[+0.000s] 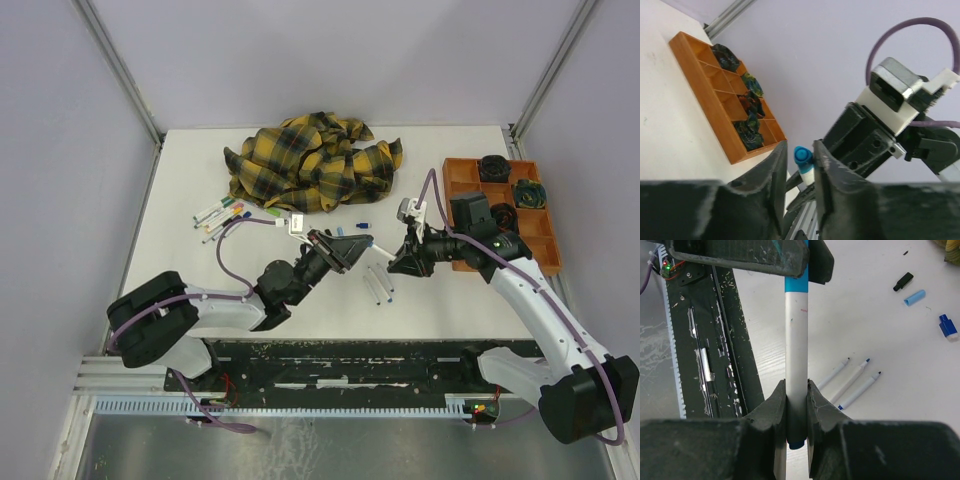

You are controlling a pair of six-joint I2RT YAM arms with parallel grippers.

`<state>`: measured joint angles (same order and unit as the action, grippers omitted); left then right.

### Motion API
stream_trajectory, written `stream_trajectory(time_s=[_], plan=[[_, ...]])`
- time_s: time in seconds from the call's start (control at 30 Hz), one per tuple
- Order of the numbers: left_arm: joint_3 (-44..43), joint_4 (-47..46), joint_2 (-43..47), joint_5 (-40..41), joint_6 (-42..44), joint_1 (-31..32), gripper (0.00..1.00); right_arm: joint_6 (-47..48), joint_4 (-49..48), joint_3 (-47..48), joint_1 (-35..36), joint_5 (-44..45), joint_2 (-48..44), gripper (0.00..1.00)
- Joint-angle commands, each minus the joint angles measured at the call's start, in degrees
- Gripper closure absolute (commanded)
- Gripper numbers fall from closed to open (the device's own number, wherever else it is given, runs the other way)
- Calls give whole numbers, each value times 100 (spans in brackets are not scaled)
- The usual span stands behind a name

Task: Open the pen caps
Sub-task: Open the pen cap from the pen.

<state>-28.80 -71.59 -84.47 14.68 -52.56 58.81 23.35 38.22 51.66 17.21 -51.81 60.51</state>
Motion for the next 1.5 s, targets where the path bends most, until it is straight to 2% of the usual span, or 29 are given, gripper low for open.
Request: stream_trajectory(time_s=[0.0, 0.03, 0.07, 0.33, 0.4, 0.5, 0.6, 0.83, 1.03, 1.23, 1.47], plan=[[-249, -302, -66, -20, -164, 24, 82, 42, -120, 9, -7, -192, -29, 100], [-248, -303, -74, -30, -154, 25, 91, 40, -117, 8, -8, -193, -23, 99], [-243, -309, -74, -34, -145, 26, 96, 43, -120, 5, -12, -196, -34, 95], [-255, -348, -215, -84, -159, 28, 97, -385, -438, -97, -7, -523, -50, 55], [-287, -347, -287, -111, -167, 26, 97, -540, -591, -139, -2, -581, -56, 50], [-324, -370, -390, -144, -189, 26, 97, -684, -744, -206, -16, -591, -56, 49], [-346, -426, -483, -171, -213, 26, 97, -747, -812, -230, -10, -578, -27, 51], [-486, -461, -646, -288, -264, 31, 97, -789, -853, -245, -7, -525, 12, 67], [-507, -473, -497, -136, -42, -52, 97, -641, -675, -177, -9, -455, 97, 100], [-898, 146, -32, -262, 285, -851, 97, -354, -144, 63, -14, -470, 509, 100], [-1495, 880, 362, -231, -35, -1994, 97, -289, -14, 108, -10, -344, 745, 100]])
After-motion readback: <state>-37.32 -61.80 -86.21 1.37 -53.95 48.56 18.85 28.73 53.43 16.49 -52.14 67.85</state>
